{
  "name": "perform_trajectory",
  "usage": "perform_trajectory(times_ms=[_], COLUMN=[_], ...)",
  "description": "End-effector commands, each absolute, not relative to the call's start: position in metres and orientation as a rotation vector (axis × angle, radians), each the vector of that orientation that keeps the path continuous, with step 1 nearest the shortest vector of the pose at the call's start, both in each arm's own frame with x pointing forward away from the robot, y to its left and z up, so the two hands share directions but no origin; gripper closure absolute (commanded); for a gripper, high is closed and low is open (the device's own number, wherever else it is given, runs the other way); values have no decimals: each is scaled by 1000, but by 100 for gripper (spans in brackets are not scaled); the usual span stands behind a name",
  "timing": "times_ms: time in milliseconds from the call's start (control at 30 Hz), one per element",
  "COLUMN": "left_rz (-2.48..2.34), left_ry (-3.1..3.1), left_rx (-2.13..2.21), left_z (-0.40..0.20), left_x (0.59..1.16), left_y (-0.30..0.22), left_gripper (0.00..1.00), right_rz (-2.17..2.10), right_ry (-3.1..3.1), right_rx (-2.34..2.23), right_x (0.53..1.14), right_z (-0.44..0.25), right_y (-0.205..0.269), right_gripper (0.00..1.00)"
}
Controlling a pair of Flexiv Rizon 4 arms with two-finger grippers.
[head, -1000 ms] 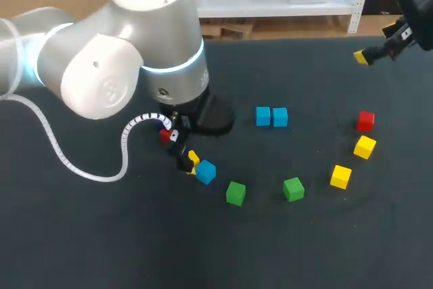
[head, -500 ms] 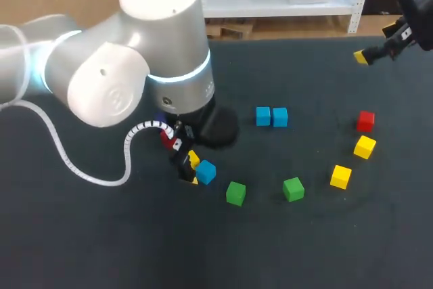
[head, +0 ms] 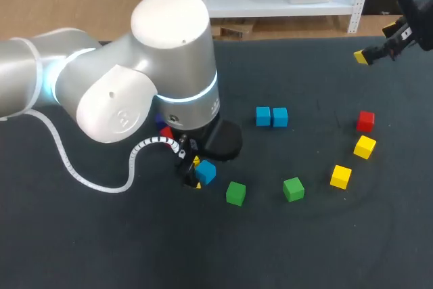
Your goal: Place the blue cubes, place green cubes on the blue cubes, place the yellow cubes on the green cubes, then place the red cubes on the yellow cubes, and place purple cube on the red cubes.
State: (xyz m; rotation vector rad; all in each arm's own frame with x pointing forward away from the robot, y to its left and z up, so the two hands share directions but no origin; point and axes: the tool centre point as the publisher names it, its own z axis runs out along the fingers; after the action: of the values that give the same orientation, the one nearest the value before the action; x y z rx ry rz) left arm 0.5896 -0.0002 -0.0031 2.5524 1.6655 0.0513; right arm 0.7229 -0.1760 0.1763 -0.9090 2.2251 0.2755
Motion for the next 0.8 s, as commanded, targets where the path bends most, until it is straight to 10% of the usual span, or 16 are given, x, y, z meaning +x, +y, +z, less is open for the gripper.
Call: perform_trajectory(times_ms=[33,100,800], left_rz=[52,32,5], left_ry=[1678,1691,2204], left_rx=[2555,2552,2197], left_z=[-5,-4,24], left_x=[592,593,638], left_y=[-2,-2,-20], left_gripper=[64,100,100], right_rz=[277,277,277], right_ry=[2226,2226,2226], right_rx=[-910,-910,-910], right_x=[723,723,723], right_z=[177,177,177], right_y=[-176,-176,-176], right_gripper=[0,0,0])
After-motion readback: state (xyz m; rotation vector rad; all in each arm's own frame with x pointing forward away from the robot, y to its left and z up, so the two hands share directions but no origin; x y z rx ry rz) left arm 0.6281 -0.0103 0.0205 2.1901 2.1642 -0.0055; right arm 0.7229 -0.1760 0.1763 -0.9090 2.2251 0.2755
